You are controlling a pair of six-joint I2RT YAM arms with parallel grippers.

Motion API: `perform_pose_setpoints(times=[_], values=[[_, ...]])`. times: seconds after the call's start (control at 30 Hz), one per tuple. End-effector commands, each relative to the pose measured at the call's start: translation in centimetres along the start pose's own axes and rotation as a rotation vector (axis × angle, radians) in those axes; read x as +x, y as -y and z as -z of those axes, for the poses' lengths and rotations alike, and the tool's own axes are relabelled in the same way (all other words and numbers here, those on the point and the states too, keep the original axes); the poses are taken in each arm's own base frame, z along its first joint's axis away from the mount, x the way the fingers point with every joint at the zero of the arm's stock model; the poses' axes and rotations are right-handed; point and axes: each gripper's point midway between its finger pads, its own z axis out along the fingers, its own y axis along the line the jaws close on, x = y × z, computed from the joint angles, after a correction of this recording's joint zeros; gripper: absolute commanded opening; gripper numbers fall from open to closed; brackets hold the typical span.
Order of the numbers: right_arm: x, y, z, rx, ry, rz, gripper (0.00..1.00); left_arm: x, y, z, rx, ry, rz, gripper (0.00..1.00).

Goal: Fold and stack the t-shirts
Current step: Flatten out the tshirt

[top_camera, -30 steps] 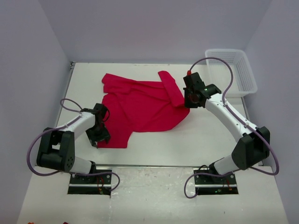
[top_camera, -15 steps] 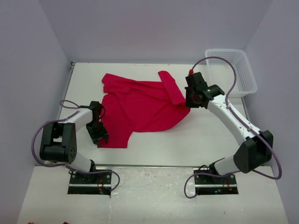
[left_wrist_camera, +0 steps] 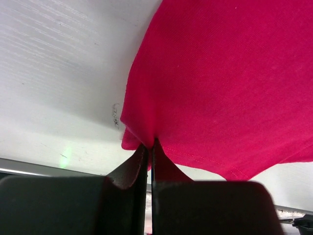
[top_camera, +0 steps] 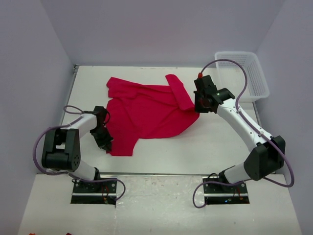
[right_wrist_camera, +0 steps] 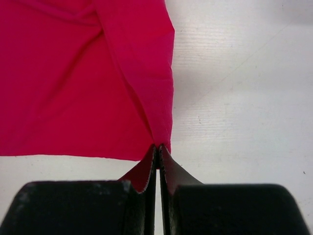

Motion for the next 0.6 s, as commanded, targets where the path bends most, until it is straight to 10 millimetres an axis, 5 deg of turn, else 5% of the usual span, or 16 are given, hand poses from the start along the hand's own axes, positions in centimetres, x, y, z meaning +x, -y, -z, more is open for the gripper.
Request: perform_pose_setpoints(times=[0.0, 0.13, 0.3, 0.57], values=[[-1.4, 0.1, 0.3, 0.020, 0.030, -0.018, 0.00, -3.4, 1.3, -0.2, 0.051, 0.158, 0.008, 0.00], [-2.0, 0.7, 0.3, 0.064, 0.049, -0.018, 0.00, -4.9, 1.9, 3.9, 0.091, 0.267, 0.018, 0.00], [-3.7, 2.3, 0.8, 0.128, 0.096, -0.037, 0.00, -7.4, 2.8, 12.1, 0.176, 0.488, 0.023, 0.00], [-7.9, 3.5, 5.1, 0.120, 0.227, -0.109, 0.00, -8.8, 2.7, 25.6, 0.325, 0.839, 0.028, 0.00]])
